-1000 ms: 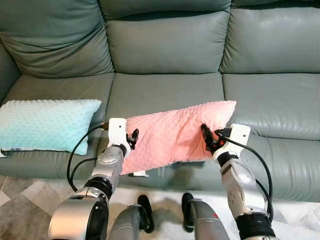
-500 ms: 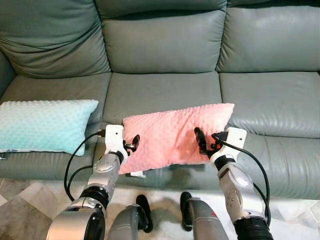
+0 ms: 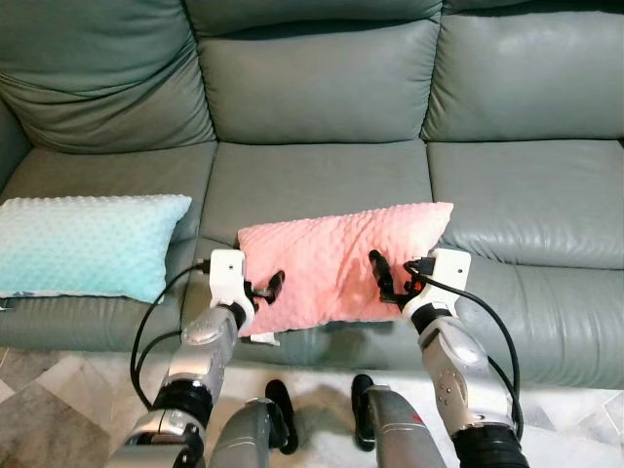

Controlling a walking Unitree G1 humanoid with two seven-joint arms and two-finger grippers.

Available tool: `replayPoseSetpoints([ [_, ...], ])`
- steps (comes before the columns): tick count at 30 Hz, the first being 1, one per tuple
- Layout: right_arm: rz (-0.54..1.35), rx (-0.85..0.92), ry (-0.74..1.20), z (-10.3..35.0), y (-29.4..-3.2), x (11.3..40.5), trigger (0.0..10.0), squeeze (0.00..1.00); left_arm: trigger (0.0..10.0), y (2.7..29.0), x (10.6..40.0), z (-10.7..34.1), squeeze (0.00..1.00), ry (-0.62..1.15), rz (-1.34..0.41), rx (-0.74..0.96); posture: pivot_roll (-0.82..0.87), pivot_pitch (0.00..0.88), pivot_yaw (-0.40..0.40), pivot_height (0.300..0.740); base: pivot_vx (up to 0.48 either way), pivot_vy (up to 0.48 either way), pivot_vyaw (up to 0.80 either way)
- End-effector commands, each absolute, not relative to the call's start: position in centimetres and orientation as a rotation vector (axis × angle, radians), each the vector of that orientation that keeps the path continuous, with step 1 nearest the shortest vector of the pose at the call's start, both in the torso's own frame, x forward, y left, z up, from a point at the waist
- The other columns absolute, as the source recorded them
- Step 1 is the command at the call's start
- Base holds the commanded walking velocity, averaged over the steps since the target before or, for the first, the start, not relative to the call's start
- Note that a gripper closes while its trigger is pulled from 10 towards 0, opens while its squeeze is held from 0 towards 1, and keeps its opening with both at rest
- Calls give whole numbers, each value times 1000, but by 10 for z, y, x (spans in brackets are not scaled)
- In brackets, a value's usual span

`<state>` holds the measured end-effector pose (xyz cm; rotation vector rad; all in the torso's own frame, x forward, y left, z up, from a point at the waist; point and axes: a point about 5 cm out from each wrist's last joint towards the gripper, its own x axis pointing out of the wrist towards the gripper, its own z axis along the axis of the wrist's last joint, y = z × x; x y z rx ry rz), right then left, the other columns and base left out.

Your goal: Move the pillow to the sofa

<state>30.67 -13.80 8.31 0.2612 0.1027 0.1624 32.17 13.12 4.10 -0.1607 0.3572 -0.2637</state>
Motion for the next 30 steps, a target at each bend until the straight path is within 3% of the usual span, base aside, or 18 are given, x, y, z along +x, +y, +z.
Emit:
replayPoseSetpoints([
  [1,151,243,124,80,-141,300,10000,1000,10000,142,302,20,1000,448,-260,-133,-107,346,101,740,0,0,0],
  [10,114,130,164,82,-148,287,10000,1000,10000,154,277,10,1000,555,-266,-110,-107,342,92,740,0,0,0],
  [11,103,99,174,81,-150,283,10000,557,10000,154,274,10,420,577,-283,-106,-107,342,92,740,0,0,0],
  [12,99,68,188,80,-152,280,10000,0,10000,153,269,9,0,599,-303,-107,-108,341,91,740,0,0,0],
  [20,6,-153,244,78,-179,257,10000,0,10000,142,244,9,0,708,-406,-149,-117,339,85,740,0,0,0],
  [30,-175,-315,524,38,-224,221,10000,0,10000,125,208,-5,0,968,-587,-119,-124,335,84,740,0,0,0],
])
